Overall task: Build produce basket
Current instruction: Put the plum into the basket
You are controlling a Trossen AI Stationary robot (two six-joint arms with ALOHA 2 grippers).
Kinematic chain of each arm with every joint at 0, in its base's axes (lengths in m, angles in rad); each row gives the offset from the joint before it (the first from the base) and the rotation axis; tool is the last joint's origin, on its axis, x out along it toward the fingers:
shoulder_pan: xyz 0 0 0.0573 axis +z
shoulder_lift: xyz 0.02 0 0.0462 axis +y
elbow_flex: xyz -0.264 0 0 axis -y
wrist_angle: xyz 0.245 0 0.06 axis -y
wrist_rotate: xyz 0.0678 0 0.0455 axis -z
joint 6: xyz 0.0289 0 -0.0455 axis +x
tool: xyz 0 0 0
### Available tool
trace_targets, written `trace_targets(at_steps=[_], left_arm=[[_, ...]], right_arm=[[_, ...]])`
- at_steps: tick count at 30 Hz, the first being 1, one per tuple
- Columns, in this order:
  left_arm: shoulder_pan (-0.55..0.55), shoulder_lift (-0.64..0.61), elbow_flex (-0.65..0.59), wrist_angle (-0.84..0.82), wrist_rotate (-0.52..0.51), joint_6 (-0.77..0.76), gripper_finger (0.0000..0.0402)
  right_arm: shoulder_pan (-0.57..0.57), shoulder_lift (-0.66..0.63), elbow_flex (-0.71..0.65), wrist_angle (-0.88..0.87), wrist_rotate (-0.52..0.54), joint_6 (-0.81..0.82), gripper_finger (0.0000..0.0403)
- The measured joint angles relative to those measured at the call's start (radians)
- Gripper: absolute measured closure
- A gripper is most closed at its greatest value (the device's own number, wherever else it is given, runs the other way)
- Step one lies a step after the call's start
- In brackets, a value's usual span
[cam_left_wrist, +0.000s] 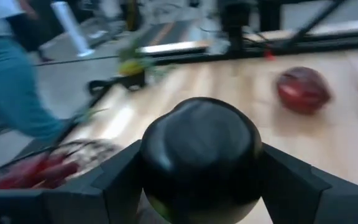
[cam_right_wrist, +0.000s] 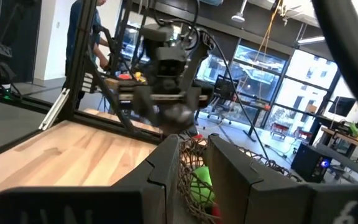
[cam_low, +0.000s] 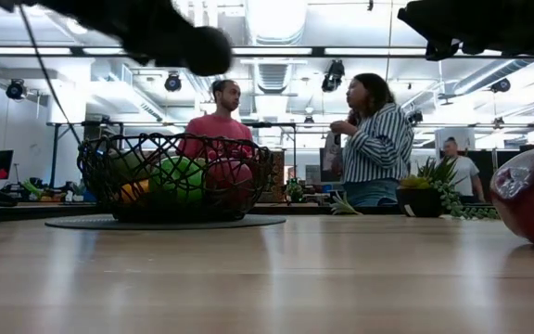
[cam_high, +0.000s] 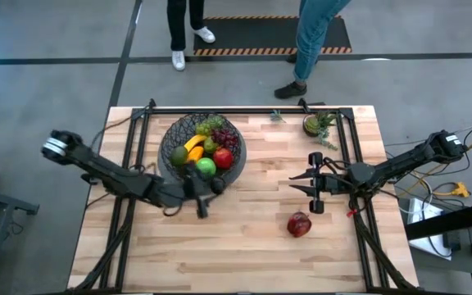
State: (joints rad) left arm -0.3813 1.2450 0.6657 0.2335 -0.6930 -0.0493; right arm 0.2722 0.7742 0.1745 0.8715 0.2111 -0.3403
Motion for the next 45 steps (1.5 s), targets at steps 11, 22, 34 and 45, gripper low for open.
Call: trace_targets(at_steps=[11,22,34,45], left_arm=[[0.017,-0.381,-0.201,-0.042,-0.312,-0.023,0.0152],[0.094,-0.454,-0.272,-0.044,-0.309,-0.023,0.0152],[0.216,-0.348,-0.273,-0.042,-0.306,-0.127,0.0152],[0.521,-0.216,-0.214,-0.055,-0.029,-0.271,0.0152]], right_arm=[[-0.009,0.006,0.070,-0.030,0.093,-0.041,0.0328],[-0.131,0.170,0.179,0.048,-0.054,-0.067,0.0328],[-0.291,0.271,0.223,0.107,-0.111,0.026,0.0328],[-0.293,0.275,0.239,0.043,-0.114,0.008,0.0328]])
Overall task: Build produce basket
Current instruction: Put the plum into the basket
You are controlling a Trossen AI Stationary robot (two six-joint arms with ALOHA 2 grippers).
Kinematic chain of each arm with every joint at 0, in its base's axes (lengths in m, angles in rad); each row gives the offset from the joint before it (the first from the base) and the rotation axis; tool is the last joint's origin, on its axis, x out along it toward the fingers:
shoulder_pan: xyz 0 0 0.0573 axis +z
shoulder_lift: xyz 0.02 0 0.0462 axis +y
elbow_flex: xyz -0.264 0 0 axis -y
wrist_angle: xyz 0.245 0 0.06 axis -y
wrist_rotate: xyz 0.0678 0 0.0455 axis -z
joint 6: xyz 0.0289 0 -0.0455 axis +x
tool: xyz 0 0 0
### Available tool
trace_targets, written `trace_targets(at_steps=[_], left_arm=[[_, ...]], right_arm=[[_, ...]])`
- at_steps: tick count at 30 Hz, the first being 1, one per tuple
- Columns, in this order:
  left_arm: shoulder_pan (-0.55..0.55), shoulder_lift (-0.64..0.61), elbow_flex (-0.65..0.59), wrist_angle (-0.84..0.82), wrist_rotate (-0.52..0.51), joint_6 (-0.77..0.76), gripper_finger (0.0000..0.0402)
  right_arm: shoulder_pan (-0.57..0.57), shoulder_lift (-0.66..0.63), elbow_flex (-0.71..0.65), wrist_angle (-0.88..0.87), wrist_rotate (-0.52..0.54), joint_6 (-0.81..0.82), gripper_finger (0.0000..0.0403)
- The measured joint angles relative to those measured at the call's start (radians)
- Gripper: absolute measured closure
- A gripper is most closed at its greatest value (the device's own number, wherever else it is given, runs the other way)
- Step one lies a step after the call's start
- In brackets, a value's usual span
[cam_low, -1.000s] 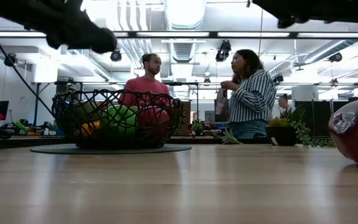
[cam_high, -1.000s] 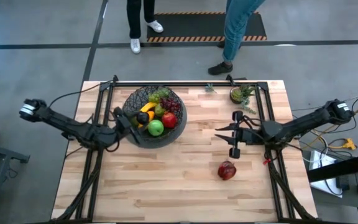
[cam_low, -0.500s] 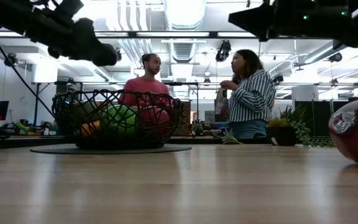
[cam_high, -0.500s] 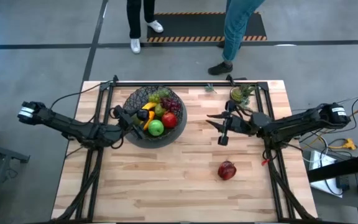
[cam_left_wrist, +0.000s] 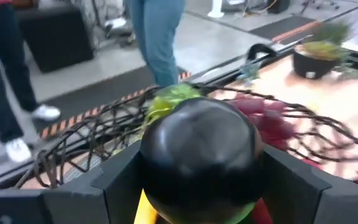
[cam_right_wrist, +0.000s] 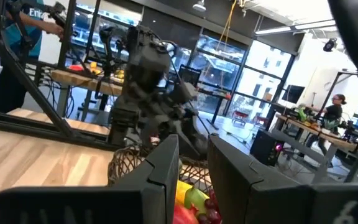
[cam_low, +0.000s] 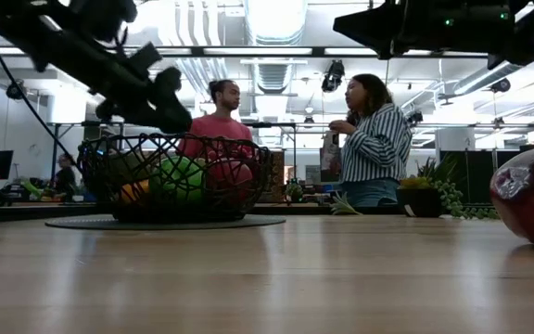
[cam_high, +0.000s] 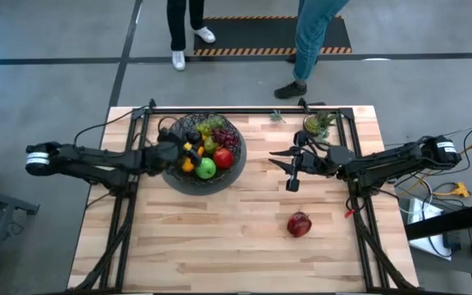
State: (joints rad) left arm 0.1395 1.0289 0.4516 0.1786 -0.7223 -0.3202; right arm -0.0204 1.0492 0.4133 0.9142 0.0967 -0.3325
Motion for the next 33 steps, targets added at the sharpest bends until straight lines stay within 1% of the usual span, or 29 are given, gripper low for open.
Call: trace_targets(at_steps=[5,7,9,12,26,33], left_arm=[[0.143,0.028,0.022,-0.126,0.110,-0.081,0.0152],[0.181,0.035,0.031,-0.176,0.168,-0.123,0.0152],[0.205,0.045,0.039,-0.215,0.202,-0.149,0.0152],[0.229,0.055,0.042,-0.259,0.208,-0.155,0.0152],[0.243,0.088,0.042,-0.258,0.204,-0.171,0.0151],[0.243,0.097,0.041,-0.258,0.203,-0.173,0.0124]], right_arm=[[0.000,0.000,0.000,0.000,0.000,-0.001,0.0328],[0.000,0.000,0.000,-0.001,0.000,-0.002,0.0328],[0.000,-0.001,-0.001,-0.006,0.000,-0.002,0.0328],[0.000,-0.001,-0.001,-0.014,0.000,-0.006,0.0328],[0.000,-0.001,0.001,-0.020,0.000,-0.008,0.0328],[0.000,-0.001,0.001,-0.020,0.000,-0.008,0.0328]])
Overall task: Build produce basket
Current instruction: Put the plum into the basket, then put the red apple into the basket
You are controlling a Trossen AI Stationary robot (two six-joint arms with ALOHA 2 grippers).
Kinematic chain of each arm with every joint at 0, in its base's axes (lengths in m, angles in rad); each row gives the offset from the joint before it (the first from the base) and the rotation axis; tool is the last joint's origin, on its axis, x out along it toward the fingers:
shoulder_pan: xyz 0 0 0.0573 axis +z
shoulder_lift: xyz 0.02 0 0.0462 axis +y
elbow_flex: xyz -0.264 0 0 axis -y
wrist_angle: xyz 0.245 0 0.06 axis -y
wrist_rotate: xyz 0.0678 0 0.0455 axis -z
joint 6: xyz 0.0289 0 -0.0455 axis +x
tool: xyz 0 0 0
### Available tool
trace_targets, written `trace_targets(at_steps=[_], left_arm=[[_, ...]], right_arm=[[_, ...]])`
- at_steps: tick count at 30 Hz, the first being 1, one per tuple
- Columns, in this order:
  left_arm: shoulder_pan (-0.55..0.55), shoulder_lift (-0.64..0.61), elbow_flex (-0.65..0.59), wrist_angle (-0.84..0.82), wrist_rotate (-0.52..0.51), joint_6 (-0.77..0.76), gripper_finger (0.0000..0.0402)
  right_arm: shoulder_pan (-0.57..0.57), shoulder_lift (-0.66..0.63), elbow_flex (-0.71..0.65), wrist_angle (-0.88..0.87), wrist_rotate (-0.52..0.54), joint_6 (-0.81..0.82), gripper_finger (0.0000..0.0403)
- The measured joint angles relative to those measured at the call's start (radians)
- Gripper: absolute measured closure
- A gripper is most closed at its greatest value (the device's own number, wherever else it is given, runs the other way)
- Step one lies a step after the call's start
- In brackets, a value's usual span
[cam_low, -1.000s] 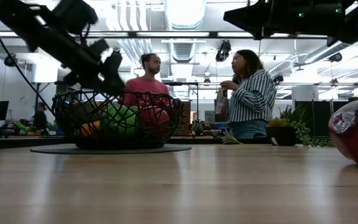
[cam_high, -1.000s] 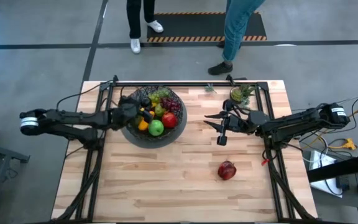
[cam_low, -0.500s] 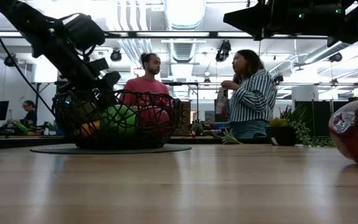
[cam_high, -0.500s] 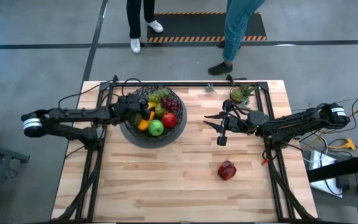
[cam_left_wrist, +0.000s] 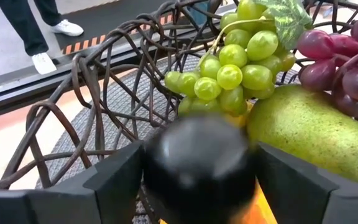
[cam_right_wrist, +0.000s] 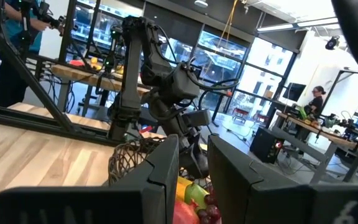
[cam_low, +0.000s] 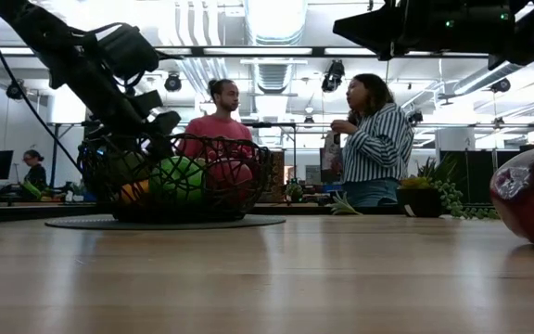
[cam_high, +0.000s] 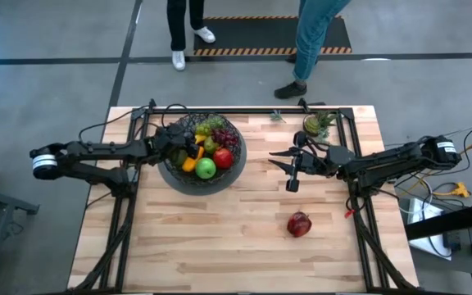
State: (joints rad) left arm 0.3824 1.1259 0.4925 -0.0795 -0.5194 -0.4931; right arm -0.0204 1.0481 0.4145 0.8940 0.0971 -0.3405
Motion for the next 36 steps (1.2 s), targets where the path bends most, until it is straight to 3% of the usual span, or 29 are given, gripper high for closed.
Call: trace_targets(at_steps=[13,23,29,36], left_arm=[[0.000,-0.009,0.031,0.000,-0.002,0.005,0.0113],[-0.040,-0.110,0.111,0.001,0.020,0.103,0.0113],[-0.160,-0.198,0.133,0.056,0.030,0.194,0.0113],[-0.426,-0.264,0.133,0.304,0.089,0.472,0.0113]], right_arm=[[0.000,0.000,0.000,-0.008,0.000,0.000,0.0328],[0.000,0.000,0.000,-0.029,0.000,0.000,0.0328],[0.000,0.000,0.000,-0.033,0.001,0.010,0.0328],[0.000,-0.001,0.000,-0.110,0.001,0.062,0.0328]])
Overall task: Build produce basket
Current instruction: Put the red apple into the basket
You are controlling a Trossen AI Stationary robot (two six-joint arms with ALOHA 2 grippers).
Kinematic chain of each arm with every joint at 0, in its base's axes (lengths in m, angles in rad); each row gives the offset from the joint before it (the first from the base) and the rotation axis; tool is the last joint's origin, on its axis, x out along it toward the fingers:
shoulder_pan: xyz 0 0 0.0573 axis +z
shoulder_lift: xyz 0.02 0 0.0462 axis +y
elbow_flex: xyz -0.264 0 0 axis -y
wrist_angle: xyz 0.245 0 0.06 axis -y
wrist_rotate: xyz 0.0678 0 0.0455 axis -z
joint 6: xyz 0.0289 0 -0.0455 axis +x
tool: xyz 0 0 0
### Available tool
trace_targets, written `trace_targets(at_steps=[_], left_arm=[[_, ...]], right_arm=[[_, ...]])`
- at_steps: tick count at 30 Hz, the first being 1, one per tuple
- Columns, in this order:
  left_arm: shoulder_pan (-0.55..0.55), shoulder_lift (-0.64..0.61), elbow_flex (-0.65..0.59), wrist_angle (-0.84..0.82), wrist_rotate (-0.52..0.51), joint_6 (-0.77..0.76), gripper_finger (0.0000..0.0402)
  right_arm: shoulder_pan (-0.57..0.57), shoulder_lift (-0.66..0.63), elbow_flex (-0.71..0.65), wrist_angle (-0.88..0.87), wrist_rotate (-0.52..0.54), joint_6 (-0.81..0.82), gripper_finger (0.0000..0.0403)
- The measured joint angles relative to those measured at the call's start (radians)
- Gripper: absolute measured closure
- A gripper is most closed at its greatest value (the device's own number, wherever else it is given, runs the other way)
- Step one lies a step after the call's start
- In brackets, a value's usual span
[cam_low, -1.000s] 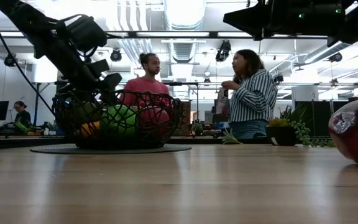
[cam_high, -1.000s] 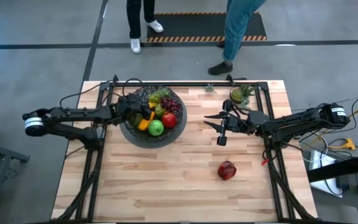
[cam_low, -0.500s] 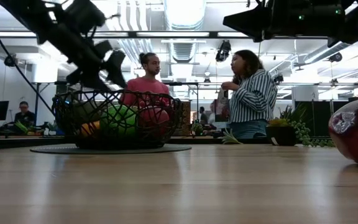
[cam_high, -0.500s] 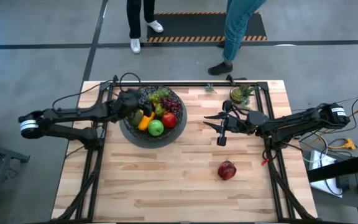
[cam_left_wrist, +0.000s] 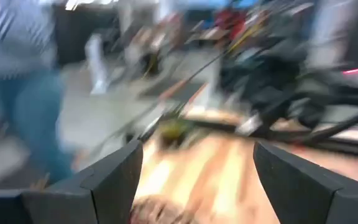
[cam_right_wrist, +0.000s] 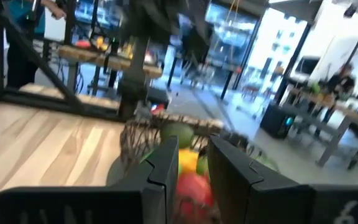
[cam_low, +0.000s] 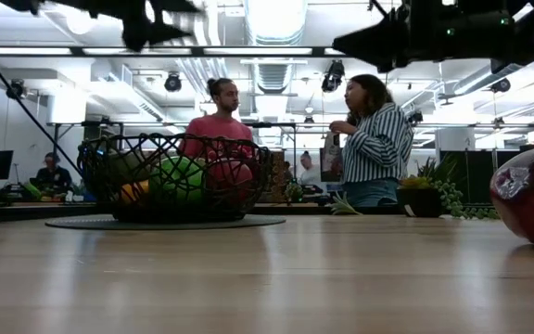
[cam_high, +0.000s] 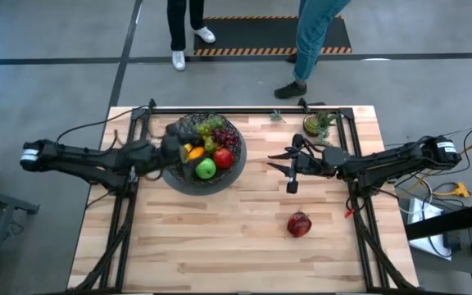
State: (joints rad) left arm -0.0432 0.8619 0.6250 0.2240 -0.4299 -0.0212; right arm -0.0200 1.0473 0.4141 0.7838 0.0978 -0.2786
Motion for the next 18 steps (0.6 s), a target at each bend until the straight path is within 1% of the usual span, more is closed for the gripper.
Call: trace_targets(at_steps=[5,7,9,14,18], left_arm=[[-0.187,-0.037,0.002,0.146,0.015,0.270,0.0113],[-0.240,-0.048,0.002,0.152,0.046,0.353,0.0113],[-0.277,-0.050,-0.002,0.151,0.089,0.396,0.0113],[-0.308,-0.029,-0.057,0.147,0.164,0.387,0.0113],[-0.307,0.022,-0.120,0.191,0.171,0.313,0.0113]], right_arm=[[0.001,0.000,0.000,-0.115,0.000,0.106,0.0328],[0.003,0.000,0.000,-0.153,-0.001,0.136,0.0328],[0.003,0.000,-0.001,-0.173,-0.001,0.164,0.0328],[0.003,0.000,-0.001,-0.181,-0.001,0.182,0.0328],[0.002,0.000,-0.001,-0.181,0.000,0.175,0.0328]])
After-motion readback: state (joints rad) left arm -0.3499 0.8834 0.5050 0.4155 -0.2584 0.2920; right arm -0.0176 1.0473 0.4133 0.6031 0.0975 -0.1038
